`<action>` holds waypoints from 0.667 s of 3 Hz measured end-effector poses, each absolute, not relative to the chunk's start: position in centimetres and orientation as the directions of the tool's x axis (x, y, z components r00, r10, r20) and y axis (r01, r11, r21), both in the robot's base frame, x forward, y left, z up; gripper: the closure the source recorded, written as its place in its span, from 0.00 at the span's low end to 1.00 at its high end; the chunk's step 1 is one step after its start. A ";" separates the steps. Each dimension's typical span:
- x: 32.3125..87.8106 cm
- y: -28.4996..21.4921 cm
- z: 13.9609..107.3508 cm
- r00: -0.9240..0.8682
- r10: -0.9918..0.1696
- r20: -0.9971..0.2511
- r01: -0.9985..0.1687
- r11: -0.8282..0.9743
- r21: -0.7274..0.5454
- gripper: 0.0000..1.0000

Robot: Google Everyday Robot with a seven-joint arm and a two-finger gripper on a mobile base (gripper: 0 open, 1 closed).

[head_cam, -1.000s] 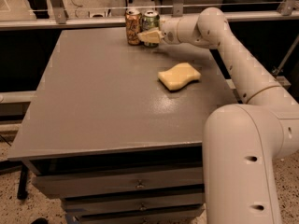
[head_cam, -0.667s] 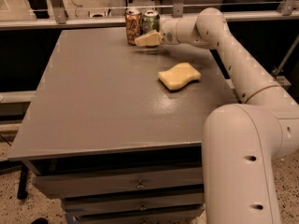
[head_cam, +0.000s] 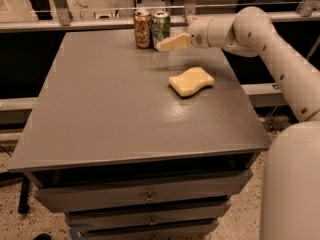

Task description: Move green can near orange can

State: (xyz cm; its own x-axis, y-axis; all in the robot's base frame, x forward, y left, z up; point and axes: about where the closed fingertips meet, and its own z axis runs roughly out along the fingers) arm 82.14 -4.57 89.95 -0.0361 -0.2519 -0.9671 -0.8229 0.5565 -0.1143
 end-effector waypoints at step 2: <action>74.8 -12.3 93.3 0.018 -0.275 -0.961 -0.746 0.636 -0.196 0.00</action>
Offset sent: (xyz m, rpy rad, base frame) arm -0.0438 -0.0357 0.0446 -0.0062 -0.0970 -0.0556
